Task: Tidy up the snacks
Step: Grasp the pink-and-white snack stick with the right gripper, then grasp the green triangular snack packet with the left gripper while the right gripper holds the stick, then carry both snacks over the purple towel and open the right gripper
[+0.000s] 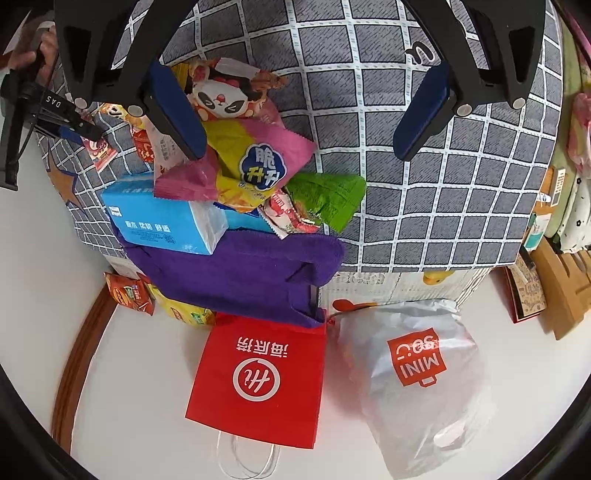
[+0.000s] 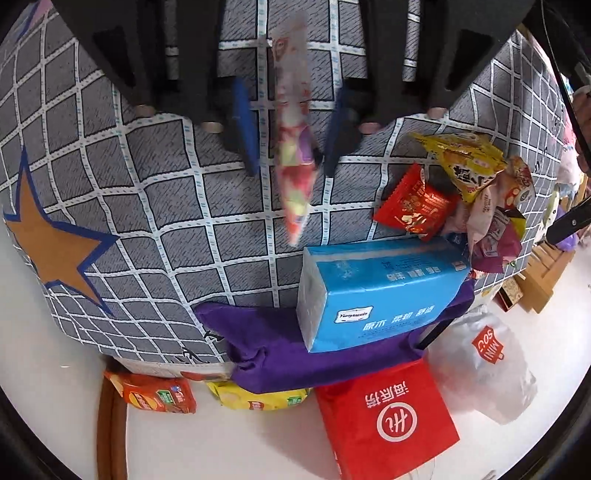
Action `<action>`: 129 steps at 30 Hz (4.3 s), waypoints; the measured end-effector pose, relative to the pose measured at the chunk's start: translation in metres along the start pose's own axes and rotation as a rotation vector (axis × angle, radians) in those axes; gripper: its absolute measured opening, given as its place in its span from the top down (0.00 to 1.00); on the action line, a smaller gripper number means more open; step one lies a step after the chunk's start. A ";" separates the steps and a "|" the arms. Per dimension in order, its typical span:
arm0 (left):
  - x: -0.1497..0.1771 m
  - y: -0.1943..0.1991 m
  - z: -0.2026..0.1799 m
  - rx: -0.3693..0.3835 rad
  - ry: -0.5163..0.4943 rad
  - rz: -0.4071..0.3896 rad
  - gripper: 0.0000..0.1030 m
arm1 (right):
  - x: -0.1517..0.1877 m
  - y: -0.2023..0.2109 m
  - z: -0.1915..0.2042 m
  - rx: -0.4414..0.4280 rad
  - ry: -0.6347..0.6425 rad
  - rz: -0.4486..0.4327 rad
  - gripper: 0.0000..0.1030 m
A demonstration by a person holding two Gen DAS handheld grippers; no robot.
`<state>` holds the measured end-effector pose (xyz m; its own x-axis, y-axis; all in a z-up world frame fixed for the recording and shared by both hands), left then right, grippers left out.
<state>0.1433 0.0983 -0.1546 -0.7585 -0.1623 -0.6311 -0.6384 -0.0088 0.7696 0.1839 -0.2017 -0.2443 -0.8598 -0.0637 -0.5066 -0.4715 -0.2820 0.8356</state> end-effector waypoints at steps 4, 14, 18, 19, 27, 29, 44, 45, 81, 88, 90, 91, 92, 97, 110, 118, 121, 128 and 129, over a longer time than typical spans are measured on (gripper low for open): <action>0.003 -0.001 0.006 0.006 0.019 0.006 0.02 | -0.001 -0.010 -0.002 0.052 0.024 -0.014 0.66; -0.004 -0.010 0.014 0.002 0.023 0.011 0.02 | -0.003 -0.012 -0.010 0.105 0.038 -0.097 0.77; -0.017 -0.021 0.022 -0.016 0.042 0.006 0.02 | -0.007 -0.013 -0.015 0.092 -0.002 -0.100 0.77; -0.021 -0.025 0.025 -0.024 0.048 0.006 0.02 | -0.007 -0.013 -0.015 0.092 -0.005 -0.100 0.77; -0.031 -0.079 0.043 0.018 0.106 0.092 0.11 | -0.008 -0.015 -0.014 0.110 0.000 -0.099 0.77; -0.028 -0.091 0.043 0.043 0.121 0.113 0.16 | -0.008 -0.016 -0.013 0.115 0.007 -0.099 0.77; -0.004 -0.074 0.055 0.072 0.184 0.107 0.56 | -0.008 -0.018 -0.011 0.121 0.021 -0.097 0.75; 0.000 -0.070 0.057 0.066 0.185 0.106 0.56 | -0.008 -0.018 -0.011 0.120 0.020 -0.097 0.75; 0.003 0.018 -0.017 0.238 0.057 0.061 0.66 | -0.029 0.051 0.015 0.133 0.006 -0.169 0.79; -0.025 0.026 -0.060 0.289 0.002 0.033 0.66 | -0.056 0.083 0.034 0.147 0.024 -0.212 0.79; -0.033 0.027 -0.070 0.298 -0.010 0.027 0.66 | -0.064 0.088 0.038 0.137 0.014 -0.213 0.79; -0.036 0.027 -0.073 0.299 -0.013 0.025 0.66 | -0.069 0.091 0.039 0.137 0.011 -0.221 0.79; -0.041 0.027 -0.078 0.302 -0.018 0.024 0.66 | -0.072 0.093 0.040 0.137 0.009 -0.226 0.79; -0.059 0.028 -0.094 0.321 -0.037 0.023 0.66 | -0.095 0.102 0.048 0.117 0.006 -0.250 0.79; -0.118 0.013 -0.105 0.311 -0.058 0.000 0.66 | -0.156 0.091 0.063 0.103 0.035 -0.275 0.79; -0.145 -0.009 -0.105 0.298 -0.068 0.009 0.66 | -0.188 0.071 0.068 0.102 0.045 -0.276 0.79; -0.154 -0.020 -0.102 0.295 -0.062 0.014 0.66 | -0.200 0.064 0.068 0.102 0.050 -0.277 0.79; -0.173 -0.043 -0.093 0.271 -0.055 0.026 0.66 | -0.234 0.044 0.066 0.102 0.065 -0.278 0.79; -0.175 -0.047 -0.092 0.267 -0.054 0.030 0.66 | -0.237 0.041 0.065 0.099 0.065 -0.276 0.79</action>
<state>0.3183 0.0366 -0.0717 -0.7789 -0.1061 -0.6181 -0.6219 0.2572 0.7396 0.3554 -0.1359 -0.0761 -0.6838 -0.0596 -0.7272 -0.7050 -0.2029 0.6796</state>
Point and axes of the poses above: each gripper's, at about its wrist camera, not at the fingertips, and y roughly against the way its jaws point, z to its left, x to its underside, the point moved 9 cm from there along -y, roughly the way its jaws point, and after that the axes turned 2 degrees about -y, right-handed, at the moved point
